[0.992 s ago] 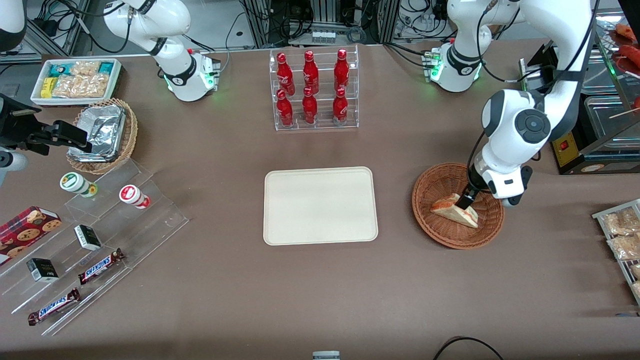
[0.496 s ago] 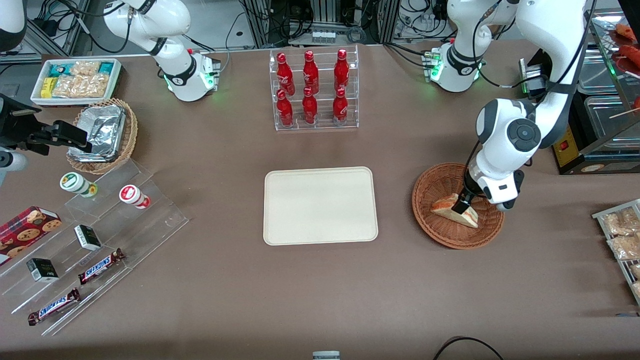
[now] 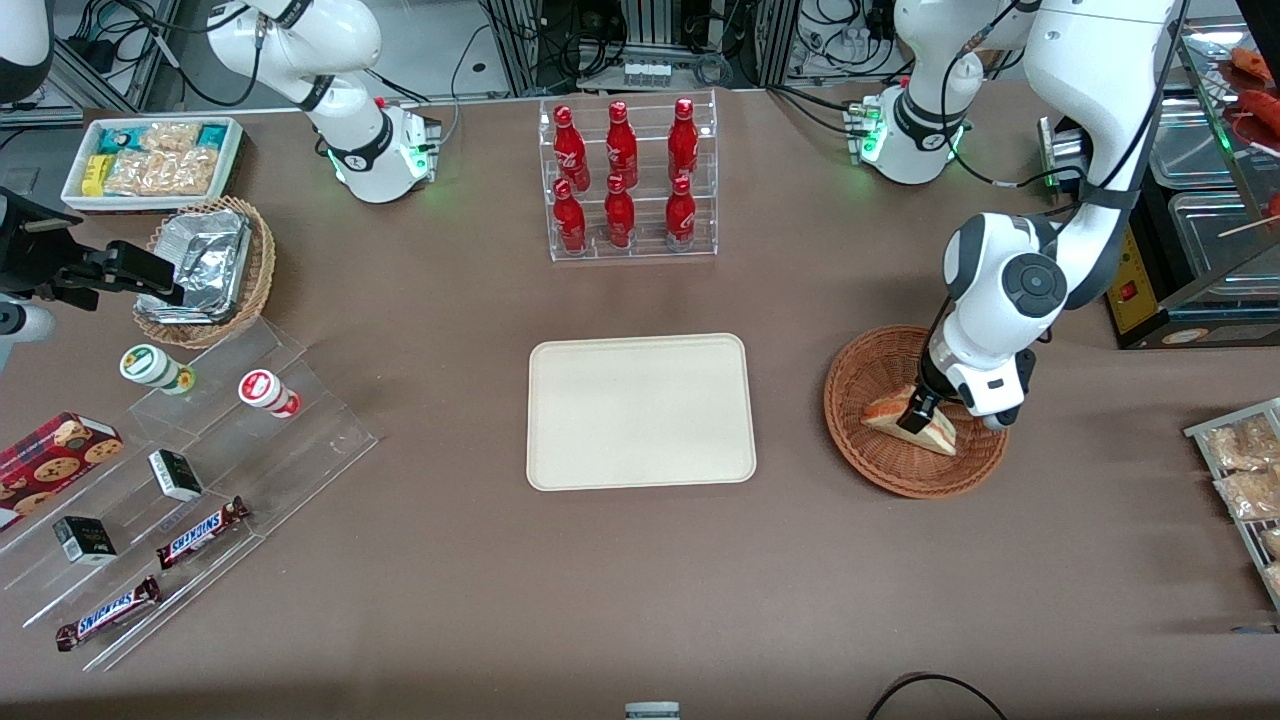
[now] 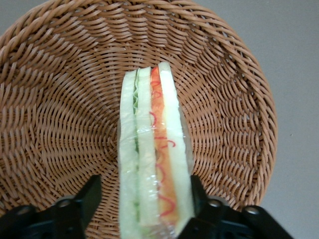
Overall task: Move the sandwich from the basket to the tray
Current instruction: 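Lift the sandwich and carry it with the left gripper to the tray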
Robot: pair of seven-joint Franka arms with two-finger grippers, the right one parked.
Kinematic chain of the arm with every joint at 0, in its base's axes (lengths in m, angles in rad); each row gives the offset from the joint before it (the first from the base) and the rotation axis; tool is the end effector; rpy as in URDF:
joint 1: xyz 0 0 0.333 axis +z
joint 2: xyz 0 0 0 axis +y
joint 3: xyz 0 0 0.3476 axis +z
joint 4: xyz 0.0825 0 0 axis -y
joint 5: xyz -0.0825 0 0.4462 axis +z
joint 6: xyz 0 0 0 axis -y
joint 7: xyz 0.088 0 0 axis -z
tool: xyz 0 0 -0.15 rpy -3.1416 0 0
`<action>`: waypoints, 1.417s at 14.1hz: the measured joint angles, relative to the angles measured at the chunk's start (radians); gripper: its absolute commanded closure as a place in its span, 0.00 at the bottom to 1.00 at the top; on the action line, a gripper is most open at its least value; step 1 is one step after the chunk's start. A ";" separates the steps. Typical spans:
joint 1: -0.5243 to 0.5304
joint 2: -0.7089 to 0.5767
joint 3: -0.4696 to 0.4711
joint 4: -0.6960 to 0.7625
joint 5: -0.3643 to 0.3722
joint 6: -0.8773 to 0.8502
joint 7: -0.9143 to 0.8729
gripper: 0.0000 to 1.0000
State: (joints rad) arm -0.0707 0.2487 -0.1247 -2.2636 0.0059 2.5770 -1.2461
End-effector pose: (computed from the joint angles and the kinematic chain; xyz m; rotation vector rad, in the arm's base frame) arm 0.5810 -0.1170 0.1946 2.6619 1.5430 0.0495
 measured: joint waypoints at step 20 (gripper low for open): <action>-0.407 0.130 -0.036 0.643 0.103 -0.602 0.110 1.00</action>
State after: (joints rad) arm -0.4777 0.3788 -0.1603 -1.6202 0.1087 1.9754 -1.1363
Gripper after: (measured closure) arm 0.846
